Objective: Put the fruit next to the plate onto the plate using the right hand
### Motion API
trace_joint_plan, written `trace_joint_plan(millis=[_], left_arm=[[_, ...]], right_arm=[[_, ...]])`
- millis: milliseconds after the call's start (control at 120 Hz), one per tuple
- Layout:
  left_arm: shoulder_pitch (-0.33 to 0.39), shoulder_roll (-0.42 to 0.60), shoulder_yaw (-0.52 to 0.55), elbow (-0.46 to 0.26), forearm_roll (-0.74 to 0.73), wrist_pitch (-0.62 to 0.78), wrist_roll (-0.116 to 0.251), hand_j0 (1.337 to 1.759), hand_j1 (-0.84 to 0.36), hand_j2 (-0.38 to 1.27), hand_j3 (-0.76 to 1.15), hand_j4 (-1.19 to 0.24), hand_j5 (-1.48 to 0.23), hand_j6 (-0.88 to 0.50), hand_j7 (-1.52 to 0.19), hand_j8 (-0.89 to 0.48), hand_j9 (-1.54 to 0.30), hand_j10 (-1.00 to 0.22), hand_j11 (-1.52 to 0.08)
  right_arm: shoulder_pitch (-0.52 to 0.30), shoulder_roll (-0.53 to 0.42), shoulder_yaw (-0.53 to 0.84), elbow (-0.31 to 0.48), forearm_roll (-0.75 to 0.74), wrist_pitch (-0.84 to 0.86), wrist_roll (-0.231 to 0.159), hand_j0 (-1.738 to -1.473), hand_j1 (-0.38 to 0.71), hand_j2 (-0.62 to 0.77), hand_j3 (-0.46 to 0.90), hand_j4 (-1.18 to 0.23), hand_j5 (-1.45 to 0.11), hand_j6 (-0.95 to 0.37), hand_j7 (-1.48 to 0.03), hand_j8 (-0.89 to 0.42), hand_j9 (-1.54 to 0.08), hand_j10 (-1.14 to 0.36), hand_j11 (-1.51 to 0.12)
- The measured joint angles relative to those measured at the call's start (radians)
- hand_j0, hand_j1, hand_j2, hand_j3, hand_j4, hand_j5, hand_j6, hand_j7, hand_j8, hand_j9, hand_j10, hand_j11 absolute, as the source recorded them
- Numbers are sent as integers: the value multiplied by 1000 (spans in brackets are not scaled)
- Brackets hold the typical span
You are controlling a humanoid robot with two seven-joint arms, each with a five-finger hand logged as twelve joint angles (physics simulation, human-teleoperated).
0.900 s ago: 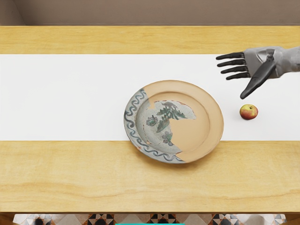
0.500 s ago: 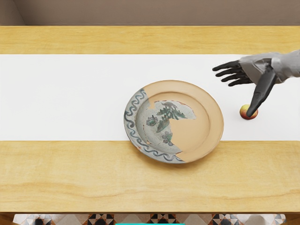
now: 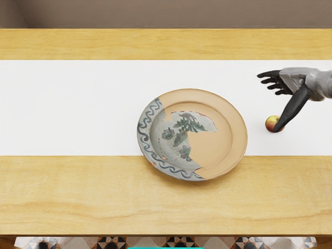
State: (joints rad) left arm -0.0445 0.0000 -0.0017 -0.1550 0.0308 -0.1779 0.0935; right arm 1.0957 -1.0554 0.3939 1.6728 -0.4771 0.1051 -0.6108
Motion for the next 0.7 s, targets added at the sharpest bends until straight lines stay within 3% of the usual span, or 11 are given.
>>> trace_joint_plan(millis=[350, 700], left_arm=[[-1, 0, 0, 0, 0, 0, 0, 1658, 69, 47, 0, -234, -304, -234, -304, -234, -304, -234, -304], [0, 0, 0, 0, 0, 0, 0, 1658, 69, 47, 0, -234, -304, -234, -304, -234, -304, -234, -304]], right_arm=[[-1, 44, -194, 34, -3, -336, 0, -1658, -296, -8, 0, -50, -60, -52, -59, -51, -59, -50, -59], [-4, 94, -258, 29, -35, -561, 0, -1658, -296, -7, 0, -49, -60, -51, -59, -50, -59, -49, -59]])
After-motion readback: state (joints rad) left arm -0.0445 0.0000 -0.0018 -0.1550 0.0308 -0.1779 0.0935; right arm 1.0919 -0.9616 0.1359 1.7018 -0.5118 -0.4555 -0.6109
